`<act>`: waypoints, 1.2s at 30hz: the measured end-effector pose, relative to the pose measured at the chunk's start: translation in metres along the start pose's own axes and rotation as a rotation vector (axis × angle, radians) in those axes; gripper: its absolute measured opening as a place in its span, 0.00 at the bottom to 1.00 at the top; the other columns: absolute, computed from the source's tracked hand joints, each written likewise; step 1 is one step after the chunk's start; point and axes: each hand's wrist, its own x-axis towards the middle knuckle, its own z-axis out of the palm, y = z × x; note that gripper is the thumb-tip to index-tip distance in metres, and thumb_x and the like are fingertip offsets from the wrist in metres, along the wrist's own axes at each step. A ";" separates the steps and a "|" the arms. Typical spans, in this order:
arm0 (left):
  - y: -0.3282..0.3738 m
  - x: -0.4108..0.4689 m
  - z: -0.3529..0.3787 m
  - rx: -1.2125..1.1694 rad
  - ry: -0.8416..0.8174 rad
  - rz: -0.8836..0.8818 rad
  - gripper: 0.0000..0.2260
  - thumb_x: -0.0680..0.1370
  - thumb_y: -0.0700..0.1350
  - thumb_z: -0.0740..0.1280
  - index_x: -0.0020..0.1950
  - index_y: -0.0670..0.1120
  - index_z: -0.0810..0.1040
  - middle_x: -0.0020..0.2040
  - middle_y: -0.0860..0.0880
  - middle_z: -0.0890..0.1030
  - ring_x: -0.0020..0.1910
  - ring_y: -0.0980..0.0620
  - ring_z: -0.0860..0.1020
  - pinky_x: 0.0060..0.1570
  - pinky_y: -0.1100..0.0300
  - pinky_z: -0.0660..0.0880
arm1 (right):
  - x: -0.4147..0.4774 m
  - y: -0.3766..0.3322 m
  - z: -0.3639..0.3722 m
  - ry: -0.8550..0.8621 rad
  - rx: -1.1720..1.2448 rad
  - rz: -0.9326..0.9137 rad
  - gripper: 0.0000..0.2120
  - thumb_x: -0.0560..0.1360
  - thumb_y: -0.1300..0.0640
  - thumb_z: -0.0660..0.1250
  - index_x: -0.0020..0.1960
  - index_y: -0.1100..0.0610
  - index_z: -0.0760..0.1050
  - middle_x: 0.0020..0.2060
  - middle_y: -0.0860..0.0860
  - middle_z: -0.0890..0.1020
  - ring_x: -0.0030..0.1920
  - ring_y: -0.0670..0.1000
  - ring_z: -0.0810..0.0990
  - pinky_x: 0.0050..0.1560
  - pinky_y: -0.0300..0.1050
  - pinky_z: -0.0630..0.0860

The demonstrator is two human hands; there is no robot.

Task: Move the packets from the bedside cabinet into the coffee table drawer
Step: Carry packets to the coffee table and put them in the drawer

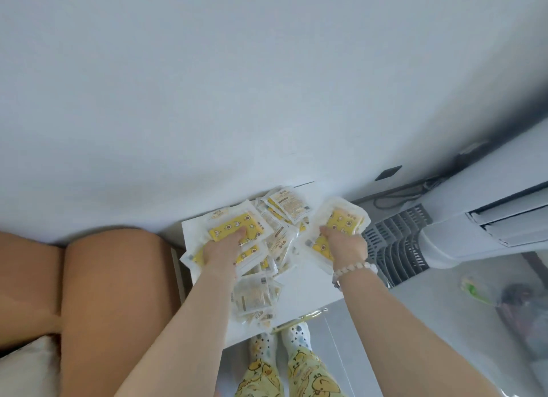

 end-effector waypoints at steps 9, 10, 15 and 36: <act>0.027 -0.061 0.091 0.308 -0.308 0.173 0.22 0.70 0.48 0.75 0.59 0.41 0.76 0.51 0.48 0.78 0.48 0.47 0.77 0.44 0.58 0.74 | -0.010 -0.016 -0.075 0.003 0.295 -0.065 0.11 0.67 0.55 0.77 0.42 0.56 0.76 0.45 0.53 0.82 0.48 0.54 0.81 0.53 0.50 0.79; 0.020 -0.069 0.101 0.339 -0.345 0.179 0.21 0.70 0.48 0.75 0.59 0.41 0.76 0.49 0.48 0.78 0.47 0.48 0.76 0.40 0.58 0.73 | -0.010 -0.010 -0.086 0.000 0.316 -0.041 0.12 0.66 0.56 0.77 0.44 0.56 0.76 0.46 0.53 0.82 0.49 0.54 0.82 0.55 0.52 0.78; -0.022 -0.111 0.148 0.542 -0.534 0.155 0.18 0.70 0.48 0.75 0.57 0.44 0.77 0.52 0.48 0.81 0.47 0.48 0.79 0.41 0.57 0.76 | -0.007 0.031 -0.154 0.046 0.356 0.043 0.14 0.66 0.57 0.78 0.47 0.57 0.77 0.48 0.54 0.83 0.50 0.54 0.82 0.56 0.52 0.78; -0.291 -0.339 0.211 1.226 -1.134 0.268 0.34 0.57 0.52 0.81 0.60 0.43 0.77 0.55 0.46 0.81 0.51 0.44 0.81 0.56 0.46 0.77 | -0.084 0.293 -0.399 0.469 1.050 0.200 0.16 0.60 0.58 0.80 0.44 0.57 0.77 0.45 0.56 0.84 0.48 0.56 0.83 0.54 0.55 0.79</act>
